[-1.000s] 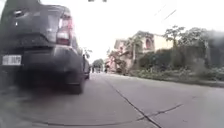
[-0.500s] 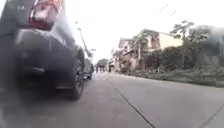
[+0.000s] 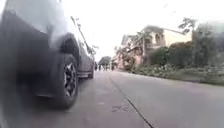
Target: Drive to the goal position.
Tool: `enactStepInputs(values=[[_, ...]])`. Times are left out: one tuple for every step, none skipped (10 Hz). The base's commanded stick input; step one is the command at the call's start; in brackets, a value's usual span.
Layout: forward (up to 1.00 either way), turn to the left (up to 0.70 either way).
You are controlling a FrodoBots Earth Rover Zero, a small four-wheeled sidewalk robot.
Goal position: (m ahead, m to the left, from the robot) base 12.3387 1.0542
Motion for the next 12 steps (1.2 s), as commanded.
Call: enactStepInputs(values=[[1.0,0.0],[1.0,0.0],[1.0,0.0],[1.0,0.0],[1.0,0.0],[1.0,0.0],[1.0,0.0],[1.0,0.0],[1.0,0.0],[1.0,0.0],[1.0,0.0],[1.0,-0.33]])
